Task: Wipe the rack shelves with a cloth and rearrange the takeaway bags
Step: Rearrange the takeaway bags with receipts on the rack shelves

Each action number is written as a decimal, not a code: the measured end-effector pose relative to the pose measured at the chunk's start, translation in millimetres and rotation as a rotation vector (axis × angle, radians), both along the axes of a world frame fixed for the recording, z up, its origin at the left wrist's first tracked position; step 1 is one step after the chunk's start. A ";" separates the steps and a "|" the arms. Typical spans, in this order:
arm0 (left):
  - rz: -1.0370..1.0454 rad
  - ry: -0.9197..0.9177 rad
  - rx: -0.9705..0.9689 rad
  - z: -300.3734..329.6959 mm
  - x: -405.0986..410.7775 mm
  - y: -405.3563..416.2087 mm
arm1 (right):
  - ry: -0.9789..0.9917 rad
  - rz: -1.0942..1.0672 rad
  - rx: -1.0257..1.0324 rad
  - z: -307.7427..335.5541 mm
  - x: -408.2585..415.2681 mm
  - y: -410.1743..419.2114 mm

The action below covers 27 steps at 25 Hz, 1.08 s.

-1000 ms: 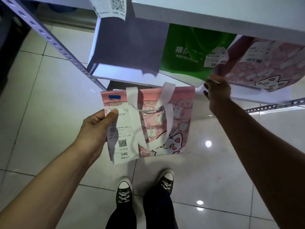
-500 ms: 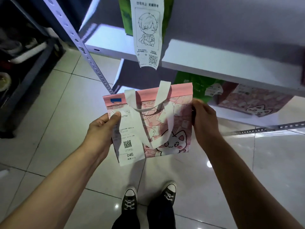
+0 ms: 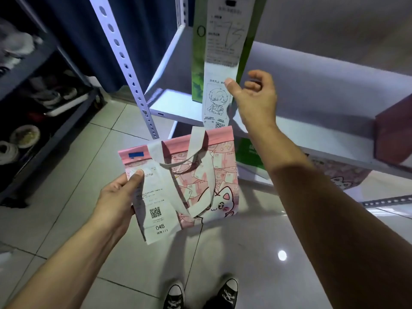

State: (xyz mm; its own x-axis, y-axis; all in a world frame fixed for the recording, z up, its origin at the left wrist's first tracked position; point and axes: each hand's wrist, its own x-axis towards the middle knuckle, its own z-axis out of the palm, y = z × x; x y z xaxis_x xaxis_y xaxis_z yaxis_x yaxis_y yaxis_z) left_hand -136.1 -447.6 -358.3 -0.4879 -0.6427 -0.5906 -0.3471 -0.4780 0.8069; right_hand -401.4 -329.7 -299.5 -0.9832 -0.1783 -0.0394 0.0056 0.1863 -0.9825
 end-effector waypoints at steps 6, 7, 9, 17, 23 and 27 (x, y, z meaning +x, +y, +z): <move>0.009 -0.003 -0.011 11.4 11.2 -3.5 | 0.085 -0.182 0.202 -7.6 -28.0 -31.9; 0.012 -0.004 -0.018 12.4 12.6 -4.1 | 0.083 -0.209 0.206 -7.7 -30.8 -32.1; 0.020 -0.006 -0.027 14.1 15.4 -5.5 | 0.061 -0.222 0.211 -7.4 -35.7 -33.3; 0.000 -0.009 -0.024 15.4 13.2 -4.6 | 0.109 -0.251 0.253 -9.2 -44.9 -9.6; -0.033 0.029 -0.001 16.8 -7.0 13.2 | 0.174 -0.333 0.209 -12.7 -53.1 47.0; -0.067 0.031 0.008 18.2 -27.3 29.1 | 0.197 -0.397 0.170 -11.0 -64.8 90.5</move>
State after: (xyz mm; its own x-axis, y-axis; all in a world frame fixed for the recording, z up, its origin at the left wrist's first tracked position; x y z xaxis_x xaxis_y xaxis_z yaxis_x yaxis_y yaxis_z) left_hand -163.4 -418.5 -340.1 -0.5478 -0.6036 -0.5793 -0.3531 -0.4609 0.8142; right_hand -466.2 -239.2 -310.5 -0.9658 0.2053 0.1585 -0.0744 0.3661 -0.9276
